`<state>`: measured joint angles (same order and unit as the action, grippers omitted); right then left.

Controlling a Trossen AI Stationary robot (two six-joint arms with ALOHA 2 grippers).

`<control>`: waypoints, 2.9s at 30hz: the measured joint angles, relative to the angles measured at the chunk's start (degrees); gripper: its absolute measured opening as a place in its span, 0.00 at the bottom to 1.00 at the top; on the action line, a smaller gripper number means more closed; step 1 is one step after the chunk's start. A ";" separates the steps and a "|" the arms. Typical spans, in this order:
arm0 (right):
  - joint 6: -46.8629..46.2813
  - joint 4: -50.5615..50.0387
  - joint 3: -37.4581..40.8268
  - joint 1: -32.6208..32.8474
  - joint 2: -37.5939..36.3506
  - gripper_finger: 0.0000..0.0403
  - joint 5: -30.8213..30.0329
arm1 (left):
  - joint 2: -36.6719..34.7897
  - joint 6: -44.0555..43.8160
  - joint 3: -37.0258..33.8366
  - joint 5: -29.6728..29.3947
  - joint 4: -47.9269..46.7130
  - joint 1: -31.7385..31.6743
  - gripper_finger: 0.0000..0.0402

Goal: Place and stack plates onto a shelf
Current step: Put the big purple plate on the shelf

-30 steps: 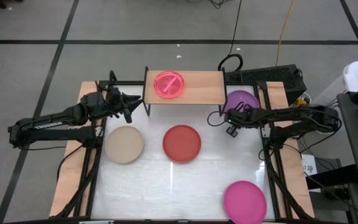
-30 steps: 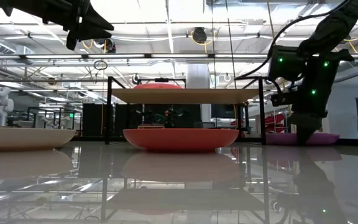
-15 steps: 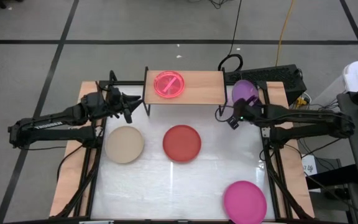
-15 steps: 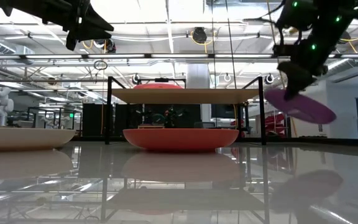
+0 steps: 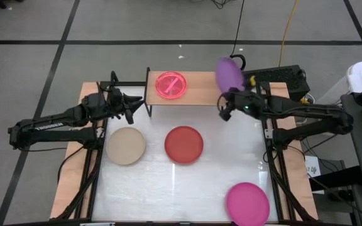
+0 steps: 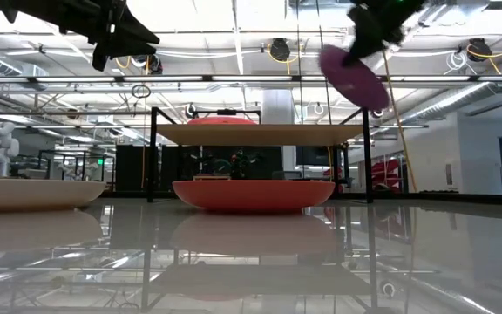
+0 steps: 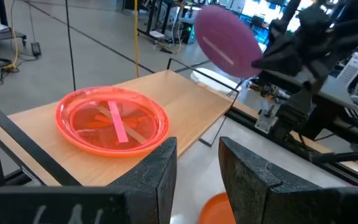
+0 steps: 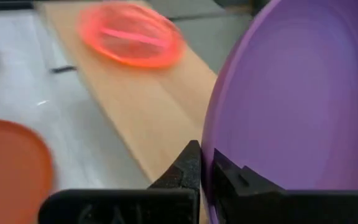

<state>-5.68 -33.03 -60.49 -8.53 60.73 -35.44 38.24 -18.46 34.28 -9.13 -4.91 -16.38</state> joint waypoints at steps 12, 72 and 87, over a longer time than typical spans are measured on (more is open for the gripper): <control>19.30 -2.16 -14.09 1.38 24.76 0.00 2.47 | 0.02 -0.33 0.00 -0.74 -0.03 0.02 0.31; 21.10 2.16 -14.07 -5.08 30.42 0.01 13.30 | 0.01 0.31 0.00 3.63 0.00 0.02 0.31; 21.90 7.06 -14.07 -5.15 30.40 0.00 16.20 | 0.02 0.57 0.00 3.61 0.00 0.02 0.31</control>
<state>16.22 -25.97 -74.56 -13.67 91.13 -19.24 38.26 -17.89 34.28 -5.52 -4.91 -16.36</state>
